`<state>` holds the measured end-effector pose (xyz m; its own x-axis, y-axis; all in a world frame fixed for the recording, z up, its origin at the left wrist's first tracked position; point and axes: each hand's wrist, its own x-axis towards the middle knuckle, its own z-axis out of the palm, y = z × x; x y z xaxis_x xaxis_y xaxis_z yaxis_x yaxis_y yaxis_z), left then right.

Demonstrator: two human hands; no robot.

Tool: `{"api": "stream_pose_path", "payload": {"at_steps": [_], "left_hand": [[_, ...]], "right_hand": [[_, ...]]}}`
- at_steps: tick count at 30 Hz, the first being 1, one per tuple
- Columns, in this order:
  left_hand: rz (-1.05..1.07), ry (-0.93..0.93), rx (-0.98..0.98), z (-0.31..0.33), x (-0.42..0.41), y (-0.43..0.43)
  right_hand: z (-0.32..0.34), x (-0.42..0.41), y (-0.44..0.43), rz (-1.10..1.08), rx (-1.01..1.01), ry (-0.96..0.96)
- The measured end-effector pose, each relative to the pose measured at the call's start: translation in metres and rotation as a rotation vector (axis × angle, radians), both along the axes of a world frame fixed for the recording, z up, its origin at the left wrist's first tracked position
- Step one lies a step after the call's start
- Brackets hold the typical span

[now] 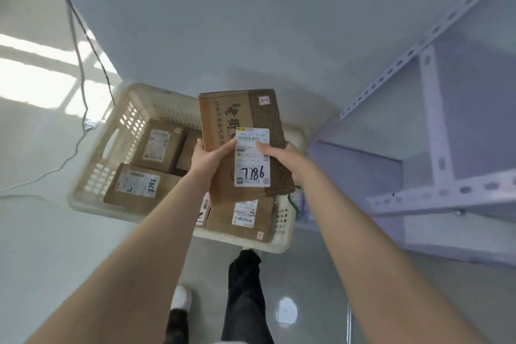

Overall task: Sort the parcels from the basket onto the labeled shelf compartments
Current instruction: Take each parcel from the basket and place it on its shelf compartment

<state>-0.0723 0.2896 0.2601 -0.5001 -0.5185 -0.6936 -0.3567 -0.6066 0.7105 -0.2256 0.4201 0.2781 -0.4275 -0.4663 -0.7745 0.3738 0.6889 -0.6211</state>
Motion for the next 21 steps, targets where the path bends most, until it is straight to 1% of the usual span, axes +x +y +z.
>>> {"api": "stream_pose_path", "payload": {"at_steps": [2, 6, 10, 14, 21], "left_hand": [[-0.102, 0.043, 0.023, 0.025, 0.009, 0.003], [-0.2, 0.123, -0.011, 0.067, 0.034, 0.013], [-0.311, 0.137, -0.008, 0.087, 0.071, 0.026], [-0.426, 0.106, 0.002, 0.081, 0.102, 0.042], [-0.56, 0.011, 0.022, 0.059, 0.121, 0.086]], "right_hand": [[0.024, 0.018, 0.016, -0.057, -0.037, 0.021], [0.069, 0.068, 0.046, -0.213, -0.086, 0.113], [0.095, 0.13, 0.07, -0.314, -0.181, 0.156], [0.086, 0.182, 0.097, -0.425, -0.172, 0.119], [0.048, 0.23, 0.152, -0.622, -0.204, 0.088]]}}
